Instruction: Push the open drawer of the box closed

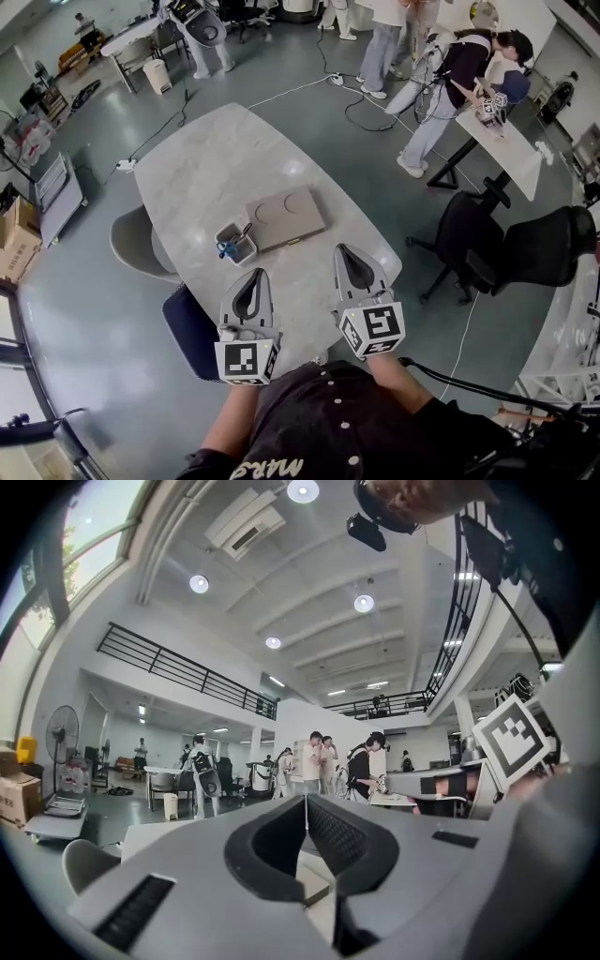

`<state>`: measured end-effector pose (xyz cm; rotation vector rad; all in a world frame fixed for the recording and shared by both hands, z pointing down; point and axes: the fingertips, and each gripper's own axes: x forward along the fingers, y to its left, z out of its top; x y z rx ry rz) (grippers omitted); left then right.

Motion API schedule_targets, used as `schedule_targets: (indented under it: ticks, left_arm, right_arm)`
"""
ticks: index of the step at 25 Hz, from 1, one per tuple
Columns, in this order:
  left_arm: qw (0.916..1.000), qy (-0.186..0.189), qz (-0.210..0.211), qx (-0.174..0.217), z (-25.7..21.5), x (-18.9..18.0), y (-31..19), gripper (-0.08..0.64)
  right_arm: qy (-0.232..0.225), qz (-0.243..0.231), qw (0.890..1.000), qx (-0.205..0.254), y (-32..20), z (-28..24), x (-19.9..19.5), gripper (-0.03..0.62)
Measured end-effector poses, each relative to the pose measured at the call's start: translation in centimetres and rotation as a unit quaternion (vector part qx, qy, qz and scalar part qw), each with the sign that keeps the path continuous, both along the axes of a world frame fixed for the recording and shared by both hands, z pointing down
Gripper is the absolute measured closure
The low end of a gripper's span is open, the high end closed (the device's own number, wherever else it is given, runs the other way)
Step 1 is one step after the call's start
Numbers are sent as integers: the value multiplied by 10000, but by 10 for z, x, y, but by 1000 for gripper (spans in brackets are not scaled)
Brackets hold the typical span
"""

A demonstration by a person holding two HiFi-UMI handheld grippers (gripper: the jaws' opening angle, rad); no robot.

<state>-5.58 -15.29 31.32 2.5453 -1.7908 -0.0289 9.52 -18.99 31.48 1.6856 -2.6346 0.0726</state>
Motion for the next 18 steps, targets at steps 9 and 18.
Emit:
schedule_targets:
  ticks: [9,18]
  left_arm:
    - [10000,-15,-49,51,-4,-5,1,543]
    - [10000,-13,-29,60,-4,0,1,543]
  right_arm:
    - [71,-60,10000,33,1,-3,-9,595]
    - [-12,-8,10000,15,2,-2,-5,595]
